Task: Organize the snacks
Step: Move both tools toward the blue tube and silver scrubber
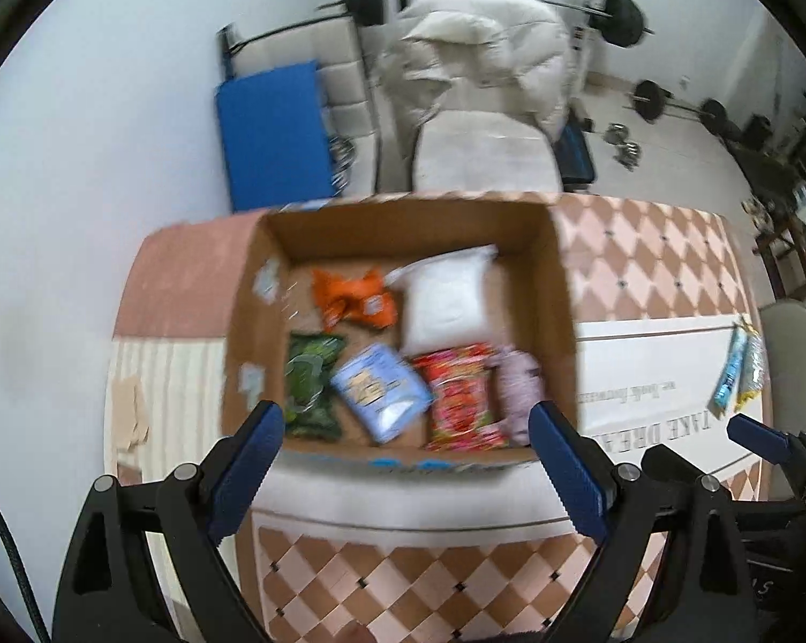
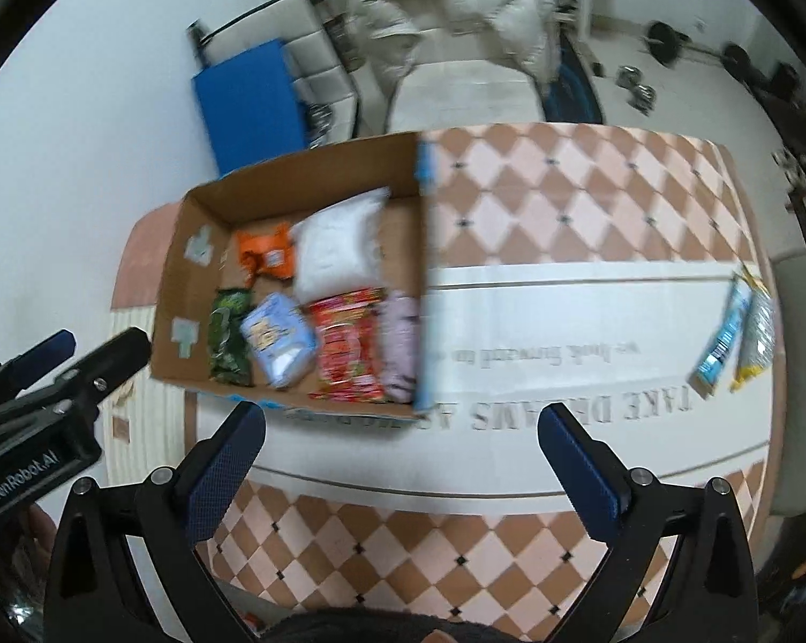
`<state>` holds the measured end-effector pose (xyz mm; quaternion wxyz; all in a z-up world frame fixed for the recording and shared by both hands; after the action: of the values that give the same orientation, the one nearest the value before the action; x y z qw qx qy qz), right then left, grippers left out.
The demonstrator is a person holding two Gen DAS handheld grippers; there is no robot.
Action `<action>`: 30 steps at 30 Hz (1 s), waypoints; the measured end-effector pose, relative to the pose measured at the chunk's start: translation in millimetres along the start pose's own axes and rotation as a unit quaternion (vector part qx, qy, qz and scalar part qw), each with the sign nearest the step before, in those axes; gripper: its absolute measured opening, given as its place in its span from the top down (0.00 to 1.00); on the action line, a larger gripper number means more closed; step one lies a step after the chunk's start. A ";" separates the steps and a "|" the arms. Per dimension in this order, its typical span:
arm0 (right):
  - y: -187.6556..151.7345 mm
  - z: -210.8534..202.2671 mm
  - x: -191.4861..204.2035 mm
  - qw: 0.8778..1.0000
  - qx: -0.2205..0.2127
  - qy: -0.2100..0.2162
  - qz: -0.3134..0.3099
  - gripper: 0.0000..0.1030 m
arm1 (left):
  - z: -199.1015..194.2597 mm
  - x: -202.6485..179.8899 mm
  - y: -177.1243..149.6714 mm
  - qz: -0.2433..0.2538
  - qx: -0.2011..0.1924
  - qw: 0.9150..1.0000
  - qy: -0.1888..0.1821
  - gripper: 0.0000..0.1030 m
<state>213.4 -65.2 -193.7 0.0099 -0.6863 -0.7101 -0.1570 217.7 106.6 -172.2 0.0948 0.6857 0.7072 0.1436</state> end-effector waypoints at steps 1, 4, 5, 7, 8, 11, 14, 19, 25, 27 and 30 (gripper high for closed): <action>-0.5 -2.5 -13.7 1.000 -0.001 -0.004 0.010 0.00 | 0.6 -16.1 4.5 0.013 -0.002 1.000 -0.002 0.09; -5.5 -8.6 -74.6 0.998 -0.003 -0.021 0.060 0.00 | 8.4 -64.1 15.7 0.046 0.002 0.999 -0.018 0.09; -7.6 -8.7 -95.1 0.997 -0.002 -0.029 0.075 0.00 | 14.7 -87.7 19.2 0.063 0.007 0.998 -0.023 0.09; -12.0 -9.1 -133.5 0.993 0.001 -0.043 0.106 0.00 | 26.3 -125.6 24.0 0.091 0.015 0.995 -0.032 0.09; -14.9 -9.0 -162.1 0.990 0.003 -0.055 0.127 0.00 | 33.8 -146.5 26.2 0.107 0.020 0.994 -0.032 0.09; -18.4 -4.6 -221.8 0.983 0.011 -0.080 0.167 0.00 | 57.2 -204.8 29.8 0.148 0.036 0.988 -0.034 0.09; -20.6 2.1 -282.9 0.974 0.020 -0.097 0.203 0.00 | 80.8 -250.5 31.3 0.176 0.047 0.983 -0.024 0.09; -12.1 30.1 -351.2 0.965 0.026 -0.072 0.251 0.00 | 127.9 -300.1 30.8 0.196 0.074 0.978 0.006 0.09; 21.4 115.2 -379.8 0.959 0.089 -0.046 0.266 0.14 | 173.0 -314.2 38.2 0.198 0.082 0.974 0.075 0.09; 27.0 137.4 -383.5 0.956 0.108 -0.079 0.261 0.17 | 181.1 -313.8 39.6 0.197 0.084 0.973 0.083 0.09; 27.5 164.9 -387.1 0.951 0.134 -0.099 0.259 0.50 | 190.7 -314.2 43.6 0.193 0.091 0.973 0.089 0.09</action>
<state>295.9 -402.0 -433.5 0.0721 -0.8509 -0.5200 0.0164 335.1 -191.9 -356.8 -0.0605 0.7997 0.5770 0.1546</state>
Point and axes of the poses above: each gripper's, at about its wrist camera, not at the fingertips, and z roughly the way its jaws point, x to its left, y to its top, the point moved 1 cm from there along z, roughly the way its jaws point, and after that the axes turned 2 degrees about -y, right-handed, at the moved point
